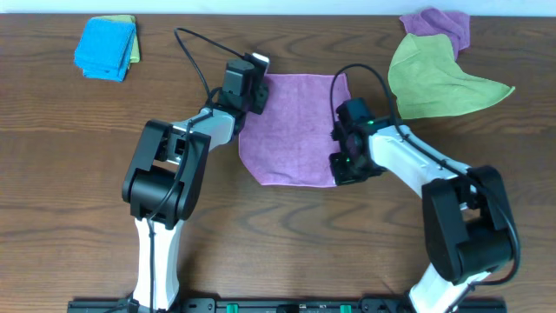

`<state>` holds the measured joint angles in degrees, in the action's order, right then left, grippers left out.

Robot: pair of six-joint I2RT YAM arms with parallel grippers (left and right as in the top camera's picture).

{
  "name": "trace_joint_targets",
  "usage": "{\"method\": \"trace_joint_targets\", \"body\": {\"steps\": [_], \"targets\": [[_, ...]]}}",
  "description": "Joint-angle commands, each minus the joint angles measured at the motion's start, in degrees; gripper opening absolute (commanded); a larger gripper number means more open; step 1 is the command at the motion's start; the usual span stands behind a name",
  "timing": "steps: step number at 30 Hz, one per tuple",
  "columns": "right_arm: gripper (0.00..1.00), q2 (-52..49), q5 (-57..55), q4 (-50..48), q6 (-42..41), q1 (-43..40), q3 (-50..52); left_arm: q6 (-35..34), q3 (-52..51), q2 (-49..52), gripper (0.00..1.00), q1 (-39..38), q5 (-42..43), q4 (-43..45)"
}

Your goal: Fold the cloth

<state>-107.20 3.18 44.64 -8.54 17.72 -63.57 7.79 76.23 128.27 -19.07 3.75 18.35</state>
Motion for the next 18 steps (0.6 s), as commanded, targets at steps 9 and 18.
{"method": "trace_joint_targets", "body": {"steps": [9,18], "targets": [[0.01,-0.9,-4.3,0.2,-0.9,-6.0,1.6,0.8,0.9,1.7,0.06,-1.3,0.1,-0.5],[0.01,2.1,0.1,1.6,-0.8,-5.9,0.7,0.8,0.9,1.7,0.05,-1.8,-4.2,0.3]]}}
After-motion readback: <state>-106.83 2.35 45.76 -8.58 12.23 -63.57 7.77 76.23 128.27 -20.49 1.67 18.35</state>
